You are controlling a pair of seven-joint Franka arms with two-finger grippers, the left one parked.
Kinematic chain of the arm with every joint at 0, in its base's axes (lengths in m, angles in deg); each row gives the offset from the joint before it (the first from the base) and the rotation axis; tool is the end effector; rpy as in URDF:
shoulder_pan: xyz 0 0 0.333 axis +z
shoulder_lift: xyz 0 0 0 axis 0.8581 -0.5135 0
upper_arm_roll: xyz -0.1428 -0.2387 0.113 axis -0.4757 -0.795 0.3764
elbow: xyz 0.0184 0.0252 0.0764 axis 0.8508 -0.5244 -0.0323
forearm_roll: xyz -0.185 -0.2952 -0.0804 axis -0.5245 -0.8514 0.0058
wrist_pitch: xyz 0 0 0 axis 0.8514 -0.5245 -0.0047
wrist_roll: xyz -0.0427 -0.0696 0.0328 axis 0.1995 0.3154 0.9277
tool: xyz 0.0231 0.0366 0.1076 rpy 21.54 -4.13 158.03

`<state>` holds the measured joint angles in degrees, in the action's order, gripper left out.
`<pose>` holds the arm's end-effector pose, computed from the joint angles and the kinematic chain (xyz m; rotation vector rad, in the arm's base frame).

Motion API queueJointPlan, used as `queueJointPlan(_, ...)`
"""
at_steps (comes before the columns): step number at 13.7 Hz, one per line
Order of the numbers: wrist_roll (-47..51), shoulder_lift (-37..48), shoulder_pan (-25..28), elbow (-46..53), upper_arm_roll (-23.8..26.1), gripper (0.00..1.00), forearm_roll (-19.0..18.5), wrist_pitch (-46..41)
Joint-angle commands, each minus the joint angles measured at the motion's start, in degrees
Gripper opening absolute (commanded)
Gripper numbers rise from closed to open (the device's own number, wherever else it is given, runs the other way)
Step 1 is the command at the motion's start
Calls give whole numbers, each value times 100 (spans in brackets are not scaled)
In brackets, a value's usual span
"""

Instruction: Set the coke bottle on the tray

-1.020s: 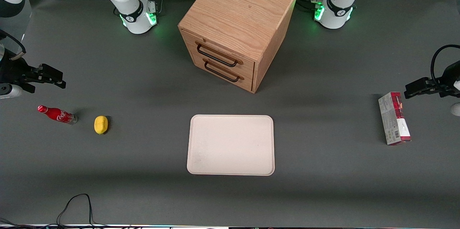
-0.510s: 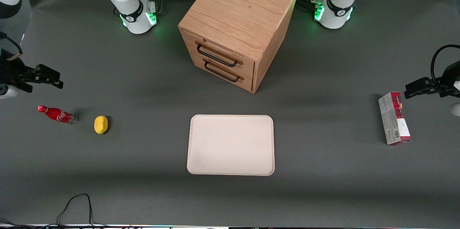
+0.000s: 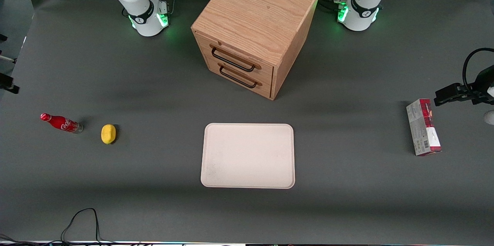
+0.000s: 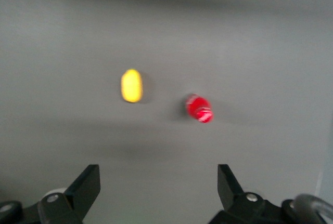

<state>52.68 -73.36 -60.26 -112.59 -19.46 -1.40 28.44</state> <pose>0.5143 -0.2045 0.5564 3.1034 0.1189 0.0032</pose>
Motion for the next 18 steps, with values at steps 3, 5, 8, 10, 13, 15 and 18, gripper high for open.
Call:
queueJointPlan(3,-894,-348,28,-8,-623,100,386,351)
queueJointPlan(5,-876,-375,36,-200,-623,100,395,517)
queueJointPlan(8,-885,-358,37,-841,-623,100,518,1148)
queueJointPlan(10,-894,-358,28,-1211,-632,100,631,1509)
queueJointPlan(13,-929,-410,1,-1519,-632,100,694,1862)
queueJointPlan(15,-1270,-428,-25,-1808,-640,100,851,2256)
queueJointPlan(18,-1692,-831,-113,-1898,-667,100,1247,2626)
